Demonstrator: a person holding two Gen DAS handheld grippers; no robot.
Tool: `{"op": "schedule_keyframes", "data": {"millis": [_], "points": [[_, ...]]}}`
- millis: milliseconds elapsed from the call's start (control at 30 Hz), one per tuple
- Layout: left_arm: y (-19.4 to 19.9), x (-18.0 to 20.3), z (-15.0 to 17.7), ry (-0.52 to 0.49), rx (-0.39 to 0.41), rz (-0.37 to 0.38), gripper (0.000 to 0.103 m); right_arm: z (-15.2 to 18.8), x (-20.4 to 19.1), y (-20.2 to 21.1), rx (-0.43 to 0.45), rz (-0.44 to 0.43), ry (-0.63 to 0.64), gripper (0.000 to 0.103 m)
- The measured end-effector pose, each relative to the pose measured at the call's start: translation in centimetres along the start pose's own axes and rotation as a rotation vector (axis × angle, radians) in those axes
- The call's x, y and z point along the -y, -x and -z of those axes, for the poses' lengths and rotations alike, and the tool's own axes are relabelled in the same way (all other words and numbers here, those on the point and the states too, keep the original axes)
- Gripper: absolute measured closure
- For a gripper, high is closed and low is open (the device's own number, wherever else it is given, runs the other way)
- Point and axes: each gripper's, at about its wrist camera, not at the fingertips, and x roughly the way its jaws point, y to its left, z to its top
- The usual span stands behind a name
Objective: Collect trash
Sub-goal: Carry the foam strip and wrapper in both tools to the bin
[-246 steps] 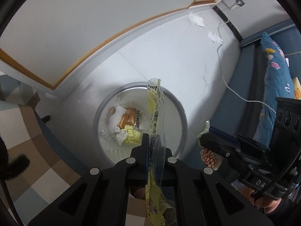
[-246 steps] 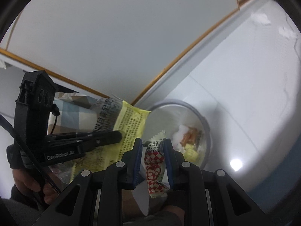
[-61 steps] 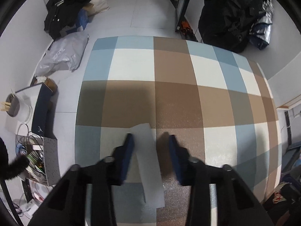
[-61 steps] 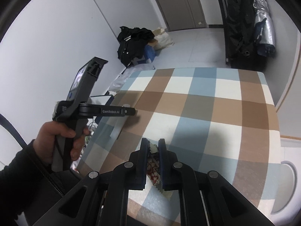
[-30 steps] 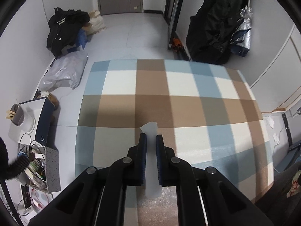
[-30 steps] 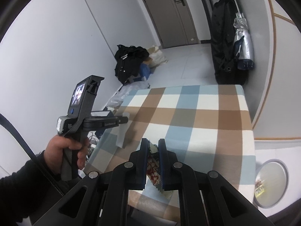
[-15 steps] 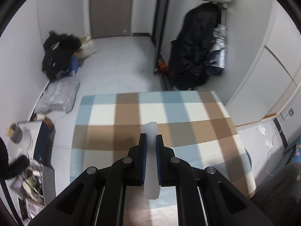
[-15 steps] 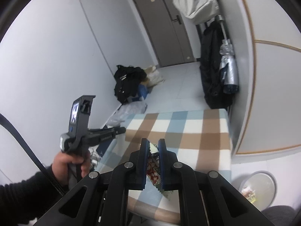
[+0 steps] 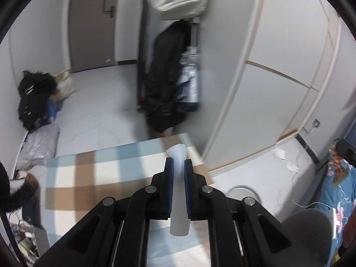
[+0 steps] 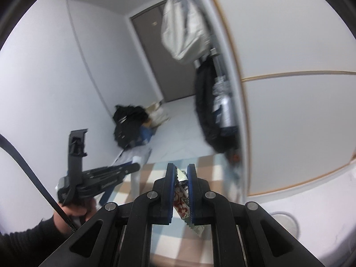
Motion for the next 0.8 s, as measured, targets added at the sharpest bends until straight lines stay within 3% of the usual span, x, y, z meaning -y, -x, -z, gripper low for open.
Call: {"op": "schedule_keyframes", "data": {"millis": [400,800], "points": [[-4.0,9.6,-1.6,-0.096,-0.055,0.163,0.098,0.6,9.9,3.2,0.017,0.167,-0.130,0.093],[-10.7,16.7,-0.3,-0.180,-0.193,0.267,0.098,5.1,20.1,1.7,-0.028,0.228,-0.316,0.093]]}}
